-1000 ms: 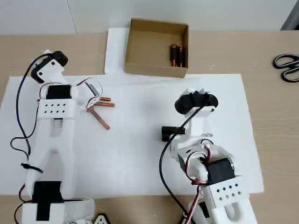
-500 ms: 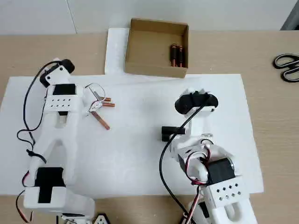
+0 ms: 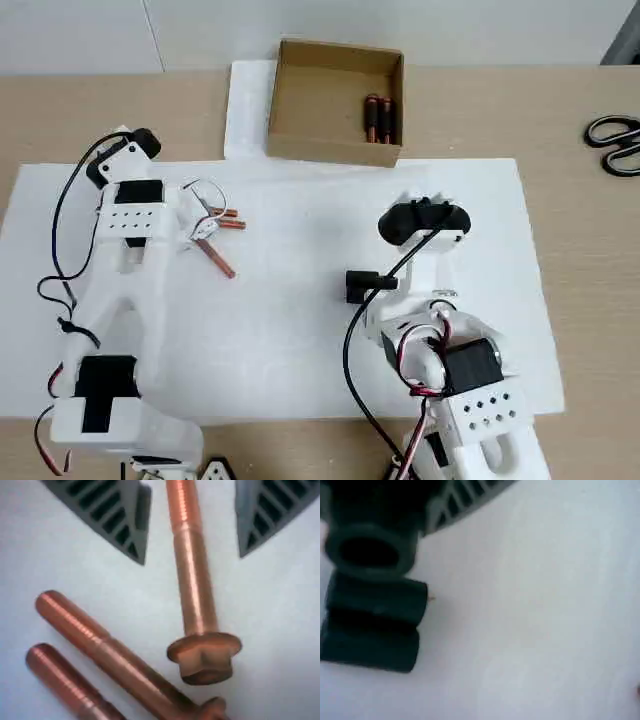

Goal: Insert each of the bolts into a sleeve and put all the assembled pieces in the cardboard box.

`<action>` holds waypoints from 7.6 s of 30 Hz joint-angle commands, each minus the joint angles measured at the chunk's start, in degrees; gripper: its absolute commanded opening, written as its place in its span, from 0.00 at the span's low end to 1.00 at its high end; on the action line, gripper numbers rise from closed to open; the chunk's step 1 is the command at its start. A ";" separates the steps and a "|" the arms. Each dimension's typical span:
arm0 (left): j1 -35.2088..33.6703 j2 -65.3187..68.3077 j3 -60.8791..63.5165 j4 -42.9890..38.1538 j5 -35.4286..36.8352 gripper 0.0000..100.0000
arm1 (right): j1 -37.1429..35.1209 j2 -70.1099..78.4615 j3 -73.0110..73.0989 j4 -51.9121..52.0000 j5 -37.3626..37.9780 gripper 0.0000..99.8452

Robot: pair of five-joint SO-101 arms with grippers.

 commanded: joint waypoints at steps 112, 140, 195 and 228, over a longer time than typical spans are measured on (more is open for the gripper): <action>13.01 -22.59 -29.32 14.95 -6.68 0.00 | 0.04 -25.19 -10.73 20.97 4.66 0.00; 12.13 -61.45 -3.21 19.78 -8.09 0.00 | -0.04 -29.14 -7.21 15.69 7.82 0.00; 34.29 -94.51 37.58 -17.23 -18.81 0.00 | -30.20 -29.67 7.30 -12.18 16.35 0.00; 33.93 -90.37 39.16 -18.81 -15.56 0.00 | -29.85 -29.49 7.03 -14.64 16.62 0.00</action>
